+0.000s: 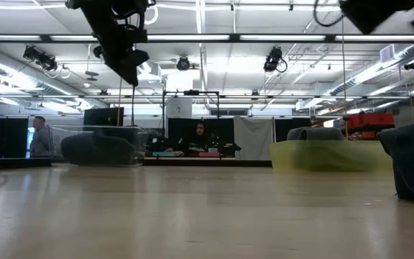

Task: Pick & Place hat
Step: Put the blue cap into the transparent bin

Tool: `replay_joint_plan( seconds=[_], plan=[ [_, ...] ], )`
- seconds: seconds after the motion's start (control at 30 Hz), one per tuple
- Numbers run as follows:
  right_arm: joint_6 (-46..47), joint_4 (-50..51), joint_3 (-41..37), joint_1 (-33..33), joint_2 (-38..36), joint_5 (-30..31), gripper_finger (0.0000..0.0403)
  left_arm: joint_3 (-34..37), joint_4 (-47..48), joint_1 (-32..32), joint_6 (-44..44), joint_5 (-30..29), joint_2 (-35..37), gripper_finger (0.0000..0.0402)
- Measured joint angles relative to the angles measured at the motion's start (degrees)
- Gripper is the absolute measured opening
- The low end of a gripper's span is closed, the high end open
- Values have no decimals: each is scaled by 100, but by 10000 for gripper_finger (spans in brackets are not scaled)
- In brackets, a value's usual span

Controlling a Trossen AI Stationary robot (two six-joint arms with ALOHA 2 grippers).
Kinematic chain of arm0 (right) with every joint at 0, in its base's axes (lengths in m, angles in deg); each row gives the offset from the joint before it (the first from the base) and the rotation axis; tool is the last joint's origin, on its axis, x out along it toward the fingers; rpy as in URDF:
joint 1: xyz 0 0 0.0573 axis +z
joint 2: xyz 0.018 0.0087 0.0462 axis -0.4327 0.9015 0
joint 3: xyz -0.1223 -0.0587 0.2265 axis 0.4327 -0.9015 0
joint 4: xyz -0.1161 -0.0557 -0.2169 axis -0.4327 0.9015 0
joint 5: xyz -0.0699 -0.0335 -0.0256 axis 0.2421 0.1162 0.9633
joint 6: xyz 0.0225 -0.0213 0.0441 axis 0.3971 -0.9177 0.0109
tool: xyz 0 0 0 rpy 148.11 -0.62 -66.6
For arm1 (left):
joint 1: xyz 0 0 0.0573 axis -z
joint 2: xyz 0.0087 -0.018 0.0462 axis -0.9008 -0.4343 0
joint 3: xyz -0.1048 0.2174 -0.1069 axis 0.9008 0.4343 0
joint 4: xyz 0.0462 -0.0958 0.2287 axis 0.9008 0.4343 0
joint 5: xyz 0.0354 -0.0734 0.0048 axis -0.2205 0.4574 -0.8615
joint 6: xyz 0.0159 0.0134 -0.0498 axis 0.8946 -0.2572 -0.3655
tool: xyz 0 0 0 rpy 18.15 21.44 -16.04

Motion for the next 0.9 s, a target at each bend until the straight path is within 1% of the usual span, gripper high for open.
replay_joint_plan(
  seconds=[0.1, 0.2, 0.27, 0.33, 0.43, 0.57, 0.77, 0.9],
  plan=[
    [1101, -77, 0, 385, 323, -316, 153, 0, 93, -1, -8, -1, 0, 112],
    [2240, -370, 0, 697, 733, -685, 153, 0, 230, -4, -46, 0, 0, 112],
    [2774, -703, 0, 870, 1043, -838, 153, 0, 279, -3, -130, -1, 0, 112],
    [3101, -1034, 0, 1018, 1351, -848, 153, 0, 277, -4, -155, -1, 0, 112],
    [3496, -1269, 0, 1138, 1767, -908, 153, 0, 274, -4, -155, -2, 0, 112],
    [3707, -1248, 0, 1162, 2095, -1413, 153, 0, 262, -4, -151, -2, 0, 112],
    [3707, -1405, 0, 1145, 2023, -1771, 153, 0, 260, -4, -151, -1, 0, 112],
    [4162, -1472, 10, 1143, 1863, -2521, 153, 2, 261, -4, -149, -1, 0, 112]
  ],
)
